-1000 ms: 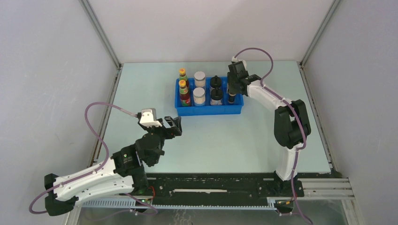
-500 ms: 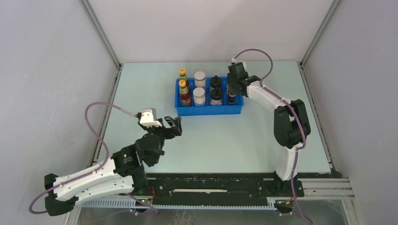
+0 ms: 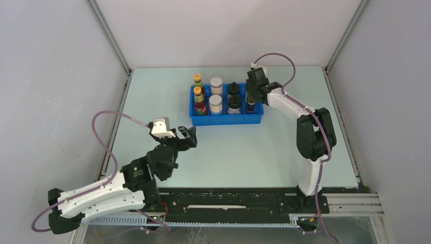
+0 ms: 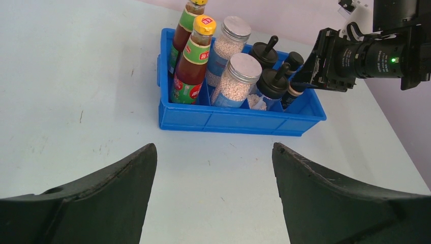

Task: Organize the condiment bottles
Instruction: Place the bottle in the storage box.

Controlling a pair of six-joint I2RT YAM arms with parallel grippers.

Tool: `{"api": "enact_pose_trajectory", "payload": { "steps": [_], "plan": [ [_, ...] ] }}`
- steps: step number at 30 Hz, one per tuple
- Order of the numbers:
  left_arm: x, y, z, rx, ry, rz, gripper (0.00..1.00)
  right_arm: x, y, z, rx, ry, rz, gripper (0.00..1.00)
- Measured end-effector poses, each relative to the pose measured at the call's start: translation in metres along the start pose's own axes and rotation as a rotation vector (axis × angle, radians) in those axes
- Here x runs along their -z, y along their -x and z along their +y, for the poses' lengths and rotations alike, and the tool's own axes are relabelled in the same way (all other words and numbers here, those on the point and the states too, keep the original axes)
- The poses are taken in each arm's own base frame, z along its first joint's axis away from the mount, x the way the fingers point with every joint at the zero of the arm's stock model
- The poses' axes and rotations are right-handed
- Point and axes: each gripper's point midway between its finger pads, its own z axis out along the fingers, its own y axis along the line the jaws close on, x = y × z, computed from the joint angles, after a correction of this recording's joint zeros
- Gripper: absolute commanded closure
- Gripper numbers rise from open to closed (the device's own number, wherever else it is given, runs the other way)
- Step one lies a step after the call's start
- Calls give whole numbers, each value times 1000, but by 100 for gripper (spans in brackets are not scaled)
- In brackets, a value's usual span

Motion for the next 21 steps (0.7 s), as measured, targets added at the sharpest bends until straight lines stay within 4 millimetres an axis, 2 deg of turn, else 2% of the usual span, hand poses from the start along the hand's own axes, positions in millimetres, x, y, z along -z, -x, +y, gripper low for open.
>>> {"api": "enact_pose_trajectory", "payload": {
  "steps": [4,10,21],
  "plan": [
    [0,0,0,0,0,0,12,0,0,0,-1,1,0,56],
    [0,0,0,2,-1,0,12,-2,0,1,-5,3,-6,44],
    [1,0,1,6,0,1,12,-5,-17,-2,-4,1,32,39]
  ]
}}
